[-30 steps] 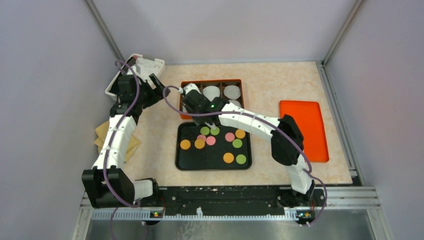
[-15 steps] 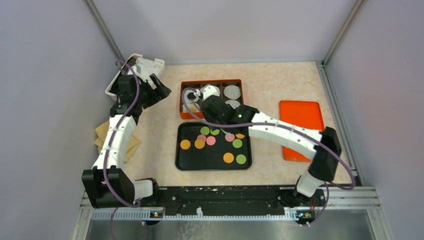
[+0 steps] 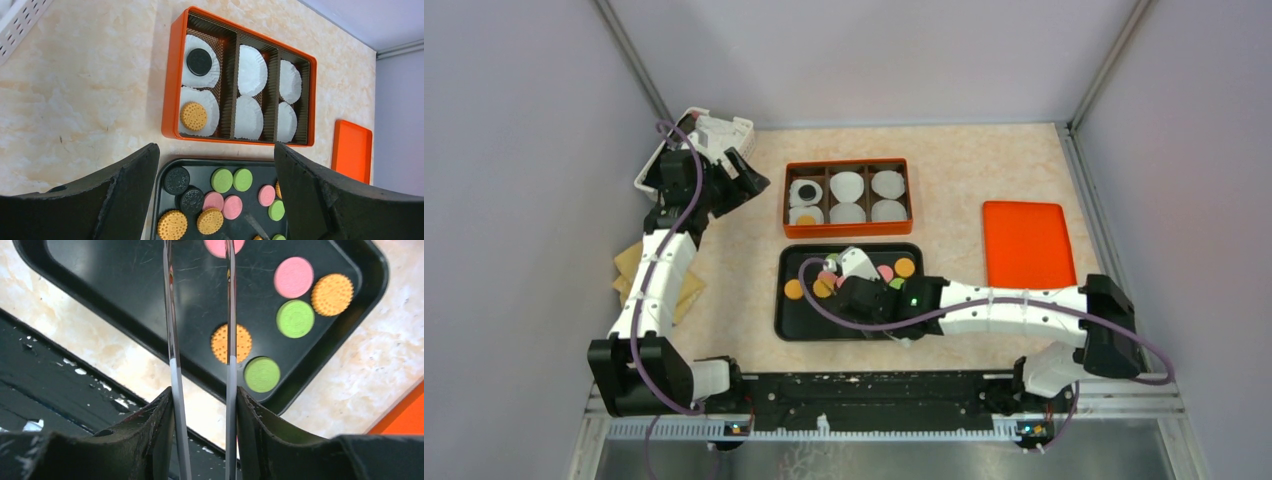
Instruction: Pack the cookies
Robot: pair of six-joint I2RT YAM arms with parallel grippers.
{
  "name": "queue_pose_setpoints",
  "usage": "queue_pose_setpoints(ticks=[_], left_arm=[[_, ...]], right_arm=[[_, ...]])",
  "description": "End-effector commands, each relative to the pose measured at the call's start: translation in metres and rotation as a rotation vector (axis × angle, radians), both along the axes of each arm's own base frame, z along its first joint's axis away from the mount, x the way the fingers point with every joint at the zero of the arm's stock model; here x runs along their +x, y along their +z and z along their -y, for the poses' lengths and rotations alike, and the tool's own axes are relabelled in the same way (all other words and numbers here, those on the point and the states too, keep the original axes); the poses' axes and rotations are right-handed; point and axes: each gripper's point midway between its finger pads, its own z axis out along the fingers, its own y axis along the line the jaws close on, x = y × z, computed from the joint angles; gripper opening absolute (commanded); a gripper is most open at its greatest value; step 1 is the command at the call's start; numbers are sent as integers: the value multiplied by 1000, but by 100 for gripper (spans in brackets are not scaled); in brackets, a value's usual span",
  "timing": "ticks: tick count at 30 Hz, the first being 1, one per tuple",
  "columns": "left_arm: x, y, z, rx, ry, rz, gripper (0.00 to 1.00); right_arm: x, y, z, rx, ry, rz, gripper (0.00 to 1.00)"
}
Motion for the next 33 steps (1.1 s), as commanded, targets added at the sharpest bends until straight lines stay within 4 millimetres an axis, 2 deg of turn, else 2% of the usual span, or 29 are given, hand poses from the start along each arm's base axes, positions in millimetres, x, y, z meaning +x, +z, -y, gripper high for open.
queue_pose_setpoints(ticks=[1, 11, 22, 28, 31, 33], left_arm=[[-1, 18, 5, -9, -20, 62, 91], [-6, 21, 1, 11, -11, 73, 91], [-4, 17, 1, 9, -10, 67, 91], [-4, 15, 1, 9, -11, 64, 92], [-4, 13, 1, 10, -11, 60, 92], [-4, 13, 1, 9, -12, 60, 92]], right_arm=[[-11, -4, -17, 33, -26, -2, 43], [-8, -28, -33, -29, -14, 1, 45], [-6, -17, -54, -10, 23, 3, 46], [-2, -32, -55, -78, 18, 9, 45], [-2, -38, -56, -109, 16, 2, 37], [-1, -38, -54, -125, 9, 2, 20]])
